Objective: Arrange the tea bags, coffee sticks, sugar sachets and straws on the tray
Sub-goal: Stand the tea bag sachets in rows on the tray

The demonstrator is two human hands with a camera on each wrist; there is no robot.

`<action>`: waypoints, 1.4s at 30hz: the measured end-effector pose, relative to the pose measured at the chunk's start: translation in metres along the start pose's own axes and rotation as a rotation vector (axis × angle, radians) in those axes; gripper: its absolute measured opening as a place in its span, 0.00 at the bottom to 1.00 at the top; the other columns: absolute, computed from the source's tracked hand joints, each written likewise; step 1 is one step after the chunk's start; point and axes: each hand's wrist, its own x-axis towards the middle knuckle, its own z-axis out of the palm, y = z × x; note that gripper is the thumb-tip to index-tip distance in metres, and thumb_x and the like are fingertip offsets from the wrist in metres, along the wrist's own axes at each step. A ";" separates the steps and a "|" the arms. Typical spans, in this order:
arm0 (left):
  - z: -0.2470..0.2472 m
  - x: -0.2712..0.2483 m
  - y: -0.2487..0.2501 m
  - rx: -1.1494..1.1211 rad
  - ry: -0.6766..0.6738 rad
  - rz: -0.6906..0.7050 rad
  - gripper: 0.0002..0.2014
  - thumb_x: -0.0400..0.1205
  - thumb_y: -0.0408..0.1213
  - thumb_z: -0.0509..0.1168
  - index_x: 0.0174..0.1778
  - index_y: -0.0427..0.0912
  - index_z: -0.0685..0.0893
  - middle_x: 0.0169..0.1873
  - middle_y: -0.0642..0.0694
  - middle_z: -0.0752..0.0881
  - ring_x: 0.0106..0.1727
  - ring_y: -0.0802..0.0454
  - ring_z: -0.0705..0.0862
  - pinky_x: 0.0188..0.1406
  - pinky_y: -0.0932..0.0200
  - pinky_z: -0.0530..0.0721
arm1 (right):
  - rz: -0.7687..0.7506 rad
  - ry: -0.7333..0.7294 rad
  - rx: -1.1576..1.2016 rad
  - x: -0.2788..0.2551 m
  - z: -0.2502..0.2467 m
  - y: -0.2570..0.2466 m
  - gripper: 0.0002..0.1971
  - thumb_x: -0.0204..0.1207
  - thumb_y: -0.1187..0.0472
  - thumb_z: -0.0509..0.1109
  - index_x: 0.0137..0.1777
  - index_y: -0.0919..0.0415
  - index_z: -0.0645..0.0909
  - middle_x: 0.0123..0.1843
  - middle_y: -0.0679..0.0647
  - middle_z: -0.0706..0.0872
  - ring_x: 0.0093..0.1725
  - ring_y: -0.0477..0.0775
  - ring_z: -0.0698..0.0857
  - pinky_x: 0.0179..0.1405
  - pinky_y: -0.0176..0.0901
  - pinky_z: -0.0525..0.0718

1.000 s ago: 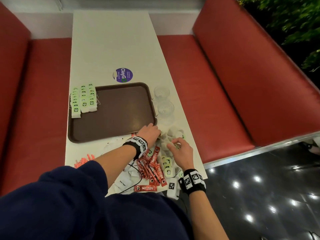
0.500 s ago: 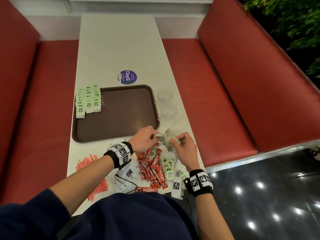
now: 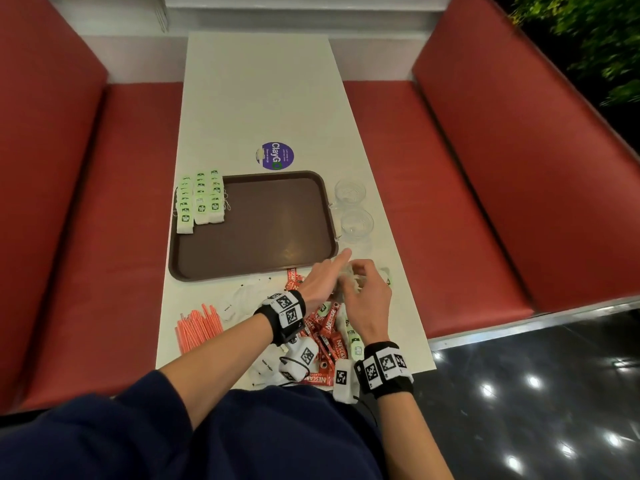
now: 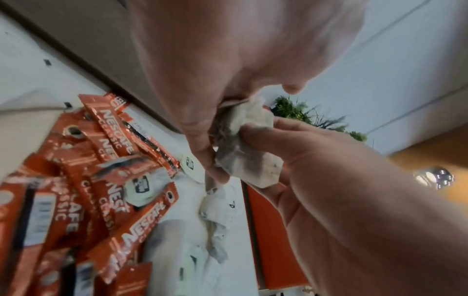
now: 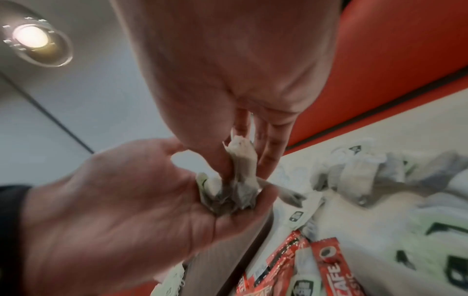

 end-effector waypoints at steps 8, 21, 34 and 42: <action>-0.019 0.001 -0.002 -0.406 0.072 -0.037 0.16 0.90 0.51 0.67 0.58 0.41 0.86 0.45 0.38 0.87 0.41 0.49 0.89 0.42 0.54 0.89 | -0.052 -0.115 -0.033 -0.015 0.022 -0.032 0.17 0.83 0.61 0.79 0.69 0.51 0.86 0.67 0.45 0.74 0.61 0.45 0.85 0.70 0.45 0.88; -0.085 -0.013 0.002 -0.494 0.087 0.033 0.13 0.92 0.44 0.67 0.64 0.40 0.89 0.43 0.47 0.89 0.40 0.50 0.87 0.24 0.60 0.77 | 0.112 -0.045 0.198 -0.010 0.019 -0.057 0.11 0.81 0.46 0.82 0.60 0.42 0.87 0.53 0.41 0.93 0.53 0.37 0.91 0.53 0.41 0.90; -0.189 -0.047 -0.030 -0.328 0.249 0.191 0.20 0.92 0.51 0.67 0.57 0.34 0.90 0.37 0.43 0.86 0.34 0.49 0.82 0.26 0.58 0.70 | 0.224 -0.294 0.423 -0.001 0.083 -0.080 0.05 0.82 0.63 0.81 0.53 0.61 0.87 0.47 0.61 0.92 0.44 0.57 0.90 0.59 0.66 0.91; -0.257 -0.074 -0.063 -0.394 0.400 0.181 0.21 0.92 0.51 0.66 0.61 0.34 0.88 0.39 0.42 0.84 0.35 0.50 0.81 0.25 0.59 0.69 | 0.072 -0.297 0.151 0.056 0.157 -0.110 0.11 0.79 0.54 0.83 0.58 0.45 0.87 0.48 0.43 0.95 0.47 0.37 0.92 0.51 0.35 0.88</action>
